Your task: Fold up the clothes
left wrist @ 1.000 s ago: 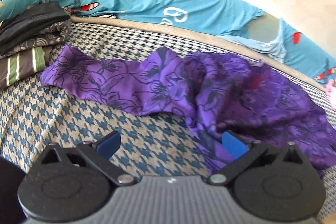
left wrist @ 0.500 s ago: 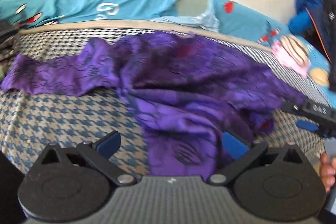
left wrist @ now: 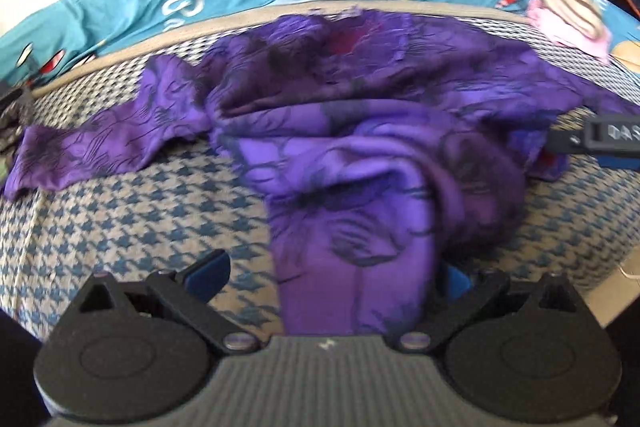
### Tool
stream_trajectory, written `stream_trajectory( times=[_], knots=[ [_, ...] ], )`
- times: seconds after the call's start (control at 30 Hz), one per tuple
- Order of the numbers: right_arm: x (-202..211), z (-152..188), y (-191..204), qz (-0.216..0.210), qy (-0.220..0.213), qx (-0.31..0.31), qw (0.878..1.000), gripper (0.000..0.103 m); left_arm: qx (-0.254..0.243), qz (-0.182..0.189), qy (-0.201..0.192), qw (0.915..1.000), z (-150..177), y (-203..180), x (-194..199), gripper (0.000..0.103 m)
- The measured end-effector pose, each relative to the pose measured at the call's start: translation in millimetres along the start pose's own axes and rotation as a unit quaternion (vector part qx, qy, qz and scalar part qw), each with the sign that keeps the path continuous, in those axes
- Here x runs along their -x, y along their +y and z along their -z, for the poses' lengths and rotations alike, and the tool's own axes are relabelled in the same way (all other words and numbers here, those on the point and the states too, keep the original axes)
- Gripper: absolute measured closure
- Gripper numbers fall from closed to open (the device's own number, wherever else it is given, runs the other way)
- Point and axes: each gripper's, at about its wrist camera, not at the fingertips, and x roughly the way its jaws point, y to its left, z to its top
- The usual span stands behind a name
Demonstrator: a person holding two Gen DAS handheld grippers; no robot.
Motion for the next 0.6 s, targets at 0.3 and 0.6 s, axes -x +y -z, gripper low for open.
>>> stream_trajectory(
  times=[0.3, 0.6],
  knots=[
    [-31.4, 5.8, 28.6, 0.028, 0.008, 0.059, 0.998, 0.020, 0.065, -0.003, 0.015, 0.9978, -5.3, 31.8, -15.2, 0.000],
    [-49.2, 10.6, 45.7, 0.031, -0.017, 0.051, 0.998, 0.036, 0.101, -0.029, 0.002, 0.9945, -2.2, 53.3, -14.6, 0.000]
  ],
)
